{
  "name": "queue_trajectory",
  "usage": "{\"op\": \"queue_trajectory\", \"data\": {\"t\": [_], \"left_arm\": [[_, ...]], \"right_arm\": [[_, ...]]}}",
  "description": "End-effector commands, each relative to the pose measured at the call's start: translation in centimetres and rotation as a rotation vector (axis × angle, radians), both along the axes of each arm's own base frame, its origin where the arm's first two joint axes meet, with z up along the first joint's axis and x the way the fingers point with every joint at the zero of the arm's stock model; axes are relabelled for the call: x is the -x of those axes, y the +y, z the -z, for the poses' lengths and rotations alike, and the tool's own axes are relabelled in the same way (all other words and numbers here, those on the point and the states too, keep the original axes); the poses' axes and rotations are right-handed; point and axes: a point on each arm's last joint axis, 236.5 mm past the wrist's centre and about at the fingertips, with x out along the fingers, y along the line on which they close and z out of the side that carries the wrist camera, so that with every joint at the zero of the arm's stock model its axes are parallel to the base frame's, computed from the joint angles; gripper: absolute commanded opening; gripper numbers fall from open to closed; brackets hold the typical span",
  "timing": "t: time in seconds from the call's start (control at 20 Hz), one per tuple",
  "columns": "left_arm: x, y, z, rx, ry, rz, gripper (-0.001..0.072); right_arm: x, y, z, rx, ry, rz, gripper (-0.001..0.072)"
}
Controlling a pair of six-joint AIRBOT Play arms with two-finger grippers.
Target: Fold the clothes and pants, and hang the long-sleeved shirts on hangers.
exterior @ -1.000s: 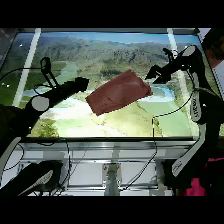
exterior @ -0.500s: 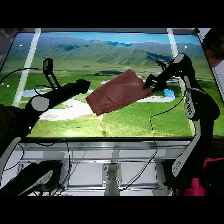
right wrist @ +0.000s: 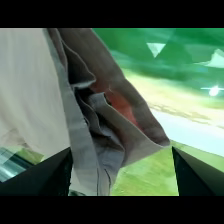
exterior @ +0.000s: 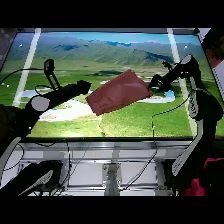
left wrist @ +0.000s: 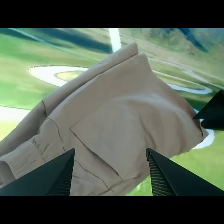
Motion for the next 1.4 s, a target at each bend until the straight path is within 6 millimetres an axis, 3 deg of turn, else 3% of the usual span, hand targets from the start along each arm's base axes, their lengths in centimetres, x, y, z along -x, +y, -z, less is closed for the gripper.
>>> {"op": "queue_trajectory", "data": {"t": [0.0,0.2,0.6,1.0,1.05,1.1,1.15,1.2,1.25,1.35], "left_arm": [[0.3,-0.2,0.2,-0.002,0.011,0.011,0.0505],[0.3,-0.2,0.2,-0.001,0.011,0.011,0.0505],[0.2,-0.2,0.4,-0.002,0.014,0.011,0.0504],[0.2,-0.2,0.3,-0.002,0.014,0.011,0.0504],[0.2,-0.2,0.3,-0.002,0.014,0.011,0.0504],[0.2,-0.2,0.3,-0.003,0.014,0.011,0.0504],[0.2,-0.2,0.3,-0.002,0.014,0.011,0.0505],[0.2,-0.2,0.3,-0.002,0.014,0.011,0.0504],[0.2,-0.2,0.3,-0.002,0.014,0.011,0.0504],[0.2,-0.2,0.3,-0.002,0.014,0.011,0.0504]], "right_arm": [[0.3,0.7,0.4,-0.047,0.022,-0.005,0.0687],[1.2,1.0,1.8,-0.067,0.079,-0.016,0.0687],[1.0,3.7,1.2,-0.192,0.093,-0.011,0.0687],[1.4,8.4,1.3,-0.190,0.071,-0.101,0.0679],[1.6,8.9,1.3,-0.189,0.074,-0.114,0.0585],[1.7,9.4,1.3,-0.189,0.075,-0.124,0.0425],[1.9,9.7,1.2,-0.189,0.077,-0.135,0.0221],[2.0,9.9,1.1,-0.188,0.079,-0.143,0.0091],[2.0,10.0,0.9,-0.193,0.078,-0.145,0.0012],[1.7,9.3,0.1,-0.193,0.069,-0.140,0.0010]]}}
